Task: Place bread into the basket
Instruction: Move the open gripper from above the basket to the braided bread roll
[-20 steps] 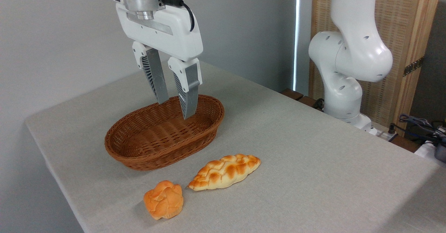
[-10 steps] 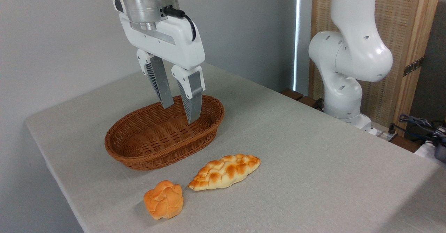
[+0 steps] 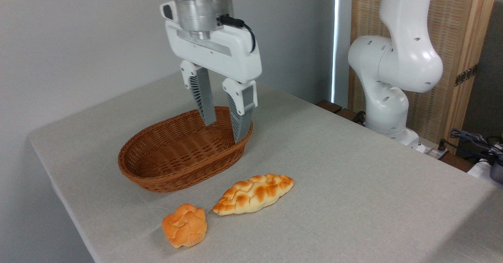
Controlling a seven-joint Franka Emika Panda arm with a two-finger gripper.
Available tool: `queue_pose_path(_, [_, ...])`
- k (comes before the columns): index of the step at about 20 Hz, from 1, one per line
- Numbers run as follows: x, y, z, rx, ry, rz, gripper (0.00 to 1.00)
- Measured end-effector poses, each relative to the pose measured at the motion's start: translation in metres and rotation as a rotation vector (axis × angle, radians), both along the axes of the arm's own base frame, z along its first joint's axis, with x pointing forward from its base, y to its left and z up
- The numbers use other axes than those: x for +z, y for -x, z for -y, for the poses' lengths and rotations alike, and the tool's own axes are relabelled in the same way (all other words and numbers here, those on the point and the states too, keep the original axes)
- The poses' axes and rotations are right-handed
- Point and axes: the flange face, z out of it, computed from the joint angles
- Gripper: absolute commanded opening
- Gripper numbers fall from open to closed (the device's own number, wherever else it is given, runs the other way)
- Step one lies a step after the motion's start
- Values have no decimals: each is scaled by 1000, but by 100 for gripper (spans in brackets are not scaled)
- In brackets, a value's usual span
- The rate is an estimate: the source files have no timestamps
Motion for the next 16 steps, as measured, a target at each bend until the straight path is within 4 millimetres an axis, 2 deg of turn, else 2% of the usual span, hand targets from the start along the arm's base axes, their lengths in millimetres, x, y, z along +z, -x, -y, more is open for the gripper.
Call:
queue_pose_path(3, [-26,32,2,-10,10,-21,100])
queue_pose_path(6, [-54,53,-9,-16,30,-26,100])
queue_pose_path(8, [-69,58,-19,-76,0,-22,100])
queue_pose_path(11, [-79,58,-29,-204,-30,-31,100])
queue_pose_path(14, [-91,60,-30,-321,-33,-35,100])
queue_pose_path(16, [-106,60,-27,-368,-36,-16,100])
